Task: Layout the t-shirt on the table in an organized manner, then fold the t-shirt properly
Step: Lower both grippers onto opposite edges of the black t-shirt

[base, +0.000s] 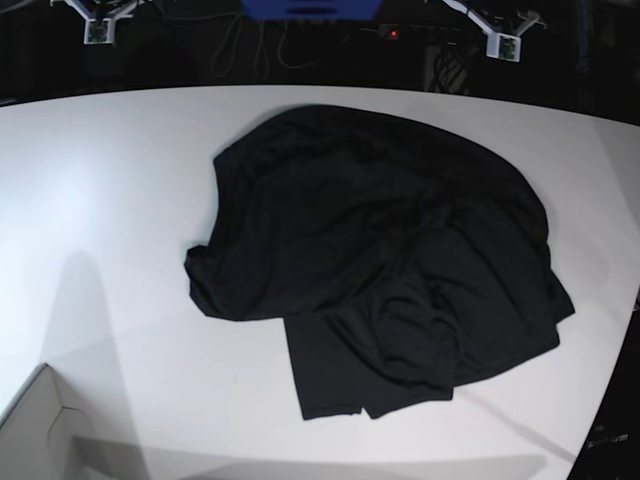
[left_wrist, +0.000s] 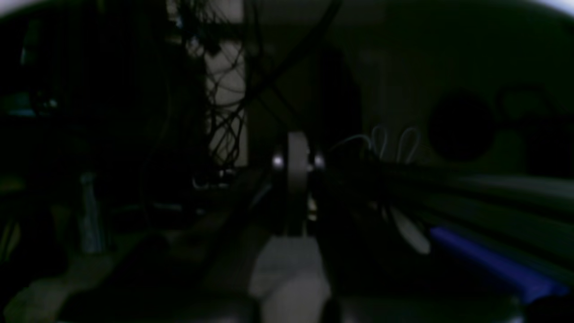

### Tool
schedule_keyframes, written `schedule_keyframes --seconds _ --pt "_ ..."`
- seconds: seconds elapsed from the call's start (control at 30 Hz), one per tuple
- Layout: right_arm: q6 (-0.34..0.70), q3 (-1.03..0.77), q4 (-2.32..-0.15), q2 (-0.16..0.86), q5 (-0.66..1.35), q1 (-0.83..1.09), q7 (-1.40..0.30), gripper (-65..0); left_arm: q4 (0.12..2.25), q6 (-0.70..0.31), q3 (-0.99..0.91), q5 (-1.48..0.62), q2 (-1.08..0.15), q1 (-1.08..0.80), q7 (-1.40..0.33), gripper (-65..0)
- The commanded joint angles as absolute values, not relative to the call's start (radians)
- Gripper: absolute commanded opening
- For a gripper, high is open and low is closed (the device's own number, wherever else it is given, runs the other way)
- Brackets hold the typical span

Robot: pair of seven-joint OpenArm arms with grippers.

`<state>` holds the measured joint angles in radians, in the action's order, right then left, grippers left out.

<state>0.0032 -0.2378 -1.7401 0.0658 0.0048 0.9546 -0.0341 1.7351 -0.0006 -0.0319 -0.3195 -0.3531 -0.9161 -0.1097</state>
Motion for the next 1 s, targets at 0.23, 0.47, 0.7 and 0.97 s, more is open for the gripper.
schedule_keyframes --seconds 0.23,0.47,0.7,0.97 --pt "0.004 -0.257 -2.003 0.067 0.005 0.943 -0.093 -65.0 1.968 0.005 -0.182 -0.318 -0.297 -0.995 -0.081 -65.0" --pt "0.004 -0.154 -2.023 0.065 0.005 0.8 -0.193 -65.0 1.988 -0.001 -0.248 -0.32 -0.278 -0.993 -0.081 -65.0" --pt "0.004 0.007 -2.026 0.064 0.005 0.693 -0.341 -55.5 1.986 0.004 -0.245 -0.321 -0.275 -0.995 -0.081 -64.9" --pt "0.004 0.142 -2.018 0.07 0.005 0.568 -0.458 -34.8 1.991 -0.001 -0.282 -0.321 -0.168 -1.009 -0.081 -41.2"
